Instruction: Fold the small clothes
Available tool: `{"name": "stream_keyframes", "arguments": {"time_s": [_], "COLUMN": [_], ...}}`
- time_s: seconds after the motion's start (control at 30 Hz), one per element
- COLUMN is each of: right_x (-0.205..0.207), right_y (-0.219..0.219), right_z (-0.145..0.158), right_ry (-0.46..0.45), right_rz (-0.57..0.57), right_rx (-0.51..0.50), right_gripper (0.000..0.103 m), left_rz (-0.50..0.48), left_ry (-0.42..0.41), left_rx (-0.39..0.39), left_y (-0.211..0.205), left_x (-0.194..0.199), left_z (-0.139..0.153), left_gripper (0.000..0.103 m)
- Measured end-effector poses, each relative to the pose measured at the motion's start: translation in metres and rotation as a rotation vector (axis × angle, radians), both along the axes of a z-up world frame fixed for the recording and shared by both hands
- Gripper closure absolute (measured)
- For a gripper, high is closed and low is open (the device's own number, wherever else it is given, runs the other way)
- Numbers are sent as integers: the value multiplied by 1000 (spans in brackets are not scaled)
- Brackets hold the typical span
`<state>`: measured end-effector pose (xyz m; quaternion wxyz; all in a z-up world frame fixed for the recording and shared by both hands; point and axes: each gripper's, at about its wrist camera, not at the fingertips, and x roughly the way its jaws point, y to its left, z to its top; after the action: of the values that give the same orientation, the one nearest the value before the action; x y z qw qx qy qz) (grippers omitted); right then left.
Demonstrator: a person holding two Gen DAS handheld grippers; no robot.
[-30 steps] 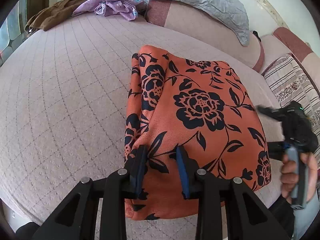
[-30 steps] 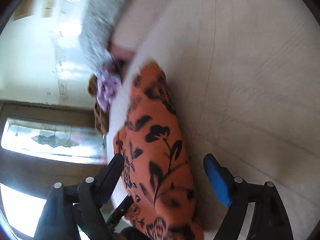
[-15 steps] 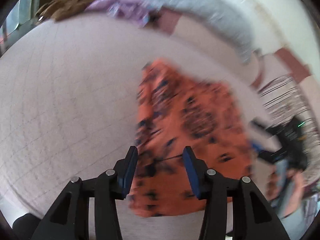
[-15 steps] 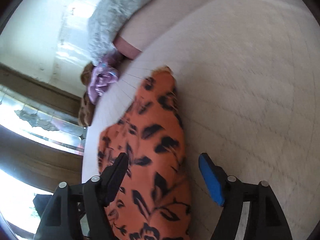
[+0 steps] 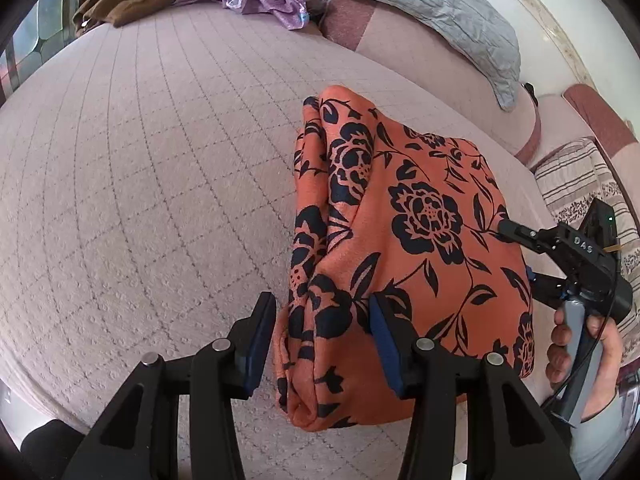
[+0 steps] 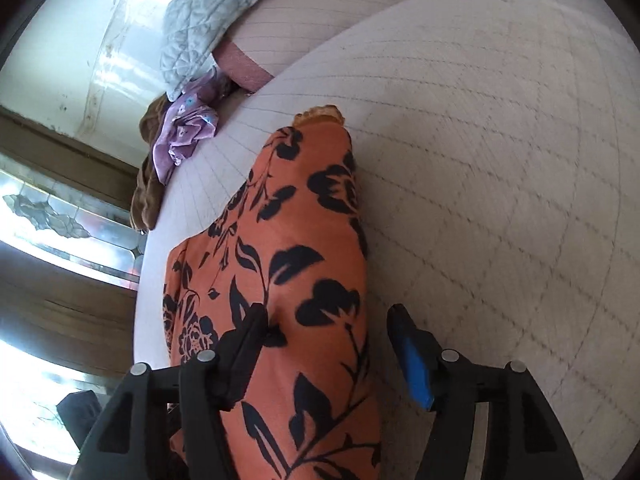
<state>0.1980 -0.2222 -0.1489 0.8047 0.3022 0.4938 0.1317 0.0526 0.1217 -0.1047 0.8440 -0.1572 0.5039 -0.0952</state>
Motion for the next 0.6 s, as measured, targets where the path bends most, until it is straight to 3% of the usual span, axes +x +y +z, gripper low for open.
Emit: {"name": "stream_keyframes", "arguments": {"time_s": [0.13,0.17,0.33,0.43,0.47,0.53,0.6], "right_x": [-1,3,-11,-7,-7,-14,-19], "right_y": [1,7,41,31,20,3,-1], "right_z": [1,-3,29,15,5,-6,-7], "right_ry": [-9,17,-109,-49,-4,14,1], "right_rz": [63,84,132,115,82,43,36], "right_rx": [29,-11,-284,-199,-139,-28,2], "right_gripper": [42,56,56,38,34,32,32], "left_rz": [0,-2,8,8,2,-24,-58], "left_ry": [3,4,-5,-81,-96,-91,-50], "left_rx": [5,-2,-17,-70,-102,-168,-192], "left_y": [-2,-1,6,13,15,16,10], "left_x": [6,6,1,8,15,31,49], "left_z": [-8,-10,-1,25,32,31,15], "left_gripper": [48,48,49,45,35,23,23]}}
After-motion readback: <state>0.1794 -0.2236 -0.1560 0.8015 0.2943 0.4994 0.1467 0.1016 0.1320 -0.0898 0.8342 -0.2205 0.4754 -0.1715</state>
